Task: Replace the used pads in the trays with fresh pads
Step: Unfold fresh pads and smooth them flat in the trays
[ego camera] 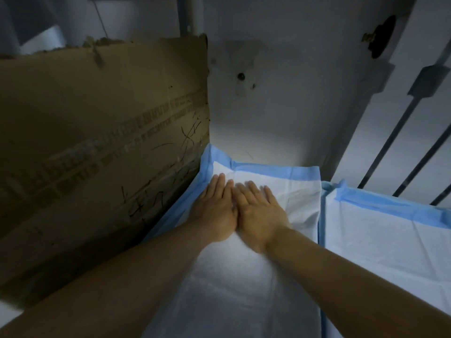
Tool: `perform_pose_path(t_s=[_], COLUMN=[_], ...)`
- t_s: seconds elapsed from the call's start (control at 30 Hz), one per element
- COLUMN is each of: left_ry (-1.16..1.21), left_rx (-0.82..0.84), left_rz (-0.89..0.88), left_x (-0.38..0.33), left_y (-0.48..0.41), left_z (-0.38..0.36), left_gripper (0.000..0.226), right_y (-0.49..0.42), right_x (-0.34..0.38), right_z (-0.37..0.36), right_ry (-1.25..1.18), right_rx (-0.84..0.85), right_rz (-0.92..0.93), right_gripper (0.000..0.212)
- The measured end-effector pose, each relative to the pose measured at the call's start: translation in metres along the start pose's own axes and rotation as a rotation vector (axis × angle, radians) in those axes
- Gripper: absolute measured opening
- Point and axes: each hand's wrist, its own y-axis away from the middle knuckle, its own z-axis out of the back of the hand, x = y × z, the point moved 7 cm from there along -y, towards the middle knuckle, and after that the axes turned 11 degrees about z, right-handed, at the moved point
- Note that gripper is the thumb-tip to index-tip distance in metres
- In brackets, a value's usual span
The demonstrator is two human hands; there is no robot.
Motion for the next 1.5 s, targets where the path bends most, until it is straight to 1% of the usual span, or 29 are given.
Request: perform_pose_path(t_s=[0.07, 0.17, 0.27, 0.37, 0.5, 0.53, 0.57, 0.63, 0.67, 0.73, 0.8, 0.87, 0.97, 1.07, 1.2, 1.3, 1.43, 1.5], left_ry=[0.068, 0.155, 0.163, 0.131, -0.129, -0.127, -0.094, 0.019, 0.065, 0.117, 0.111, 0.109, 0.126, 0.119, 0.096, 0.099, 0.106, 0.095], left_rx=[0.023, 0.058, 0.046, 0.016, -0.158, -0.195, -0.215, -0.164, -0.114, -0.044, -0.048, -0.069, -0.054, -0.066, -0.055, -0.047, -0.006, -0.032], left_rz=[0.017, 0.056, 0.080, 0.092, 0.105, 0.077, 0.012, -0.138, -0.155, -0.080, -0.020, -0.008, 0.006, 0.005, 0.006, 0.005, 0.028, 0.034], left_x=[0.004, 0.006, 0.005, 0.010, 0.005, 0.001, -0.002, -0.006, -0.005, 0.002, 0.002, 0.001, 0.003, 0.003, 0.002, 0.003, 0.011, 0.017], left_y=[-0.003, -0.008, -0.008, -0.007, -0.007, -0.008, -0.009, -0.012, -0.013, -0.016, -0.019, -0.020, -0.022, -0.021, -0.022, -0.017, 0.011, 0.033], left_z=[-0.001, -0.003, -0.001, 0.003, 0.021, 0.024, 0.025, 0.020, 0.016, 0.009, 0.004, 0.003, 0.000, -0.001, -0.003, -0.001, -0.007, -0.010], left_gripper=[0.065, 0.072, 0.077, 0.079, 0.075, 0.073, 0.069, 0.062, 0.061, 0.064, 0.068, 0.070, 0.072, 0.073, 0.072, 0.073, 0.078, 0.084], right_y=[0.001, 0.006, 0.013, 0.018, 0.018, 0.018, 0.018, 0.019, 0.020, 0.020, 0.020, 0.022, 0.030, 0.036, 0.034, 0.034, 0.033, 0.033], right_x=[-0.012, -0.036, -0.044, -0.041, -0.039, -0.039, -0.038, -0.037, -0.037, -0.038, -0.038, -0.038, -0.037, -0.033, -0.027, -0.025, -0.024, -0.024], right_z=[-0.008, -0.010, -0.007, -0.003, -0.004, -0.005, -0.005, -0.004, -0.004, -0.005, -0.005, -0.001, 0.007, 0.007, 0.004, 0.004, 0.003, 0.004], right_ry=[-0.051, -0.018, -0.001, -0.020, 0.004, 0.007, 0.002, -0.005, -0.004, -0.009, -0.023, -0.049, -0.141, -0.227, -0.113, -0.055, -0.029, -0.033], right_rx=[0.017, 0.007, -0.039, -0.091, -0.033, -0.024, -0.024, -0.025, -0.021, -0.009, 0.000, -0.019, -0.059, -0.094, -0.005, 0.030, 0.034, 0.029], right_rz=[-0.052, -0.184, -0.331, -0.408, -0.406, -0.407, -0.403, -0.396, -0.396, -0.398, -0.402, -0.427, -0.522, -0.568, -0.554, -0.561, -0.548, -0.542], right_gripper=[0.058, 0.068, 0.076, 0.080, 0.078, 0.077, 0.077, 0.077, 0.077, 0.078, 0.080, 0.083, 0.091, 0.091, 0.084, 0.084, 0.083, 0.083])
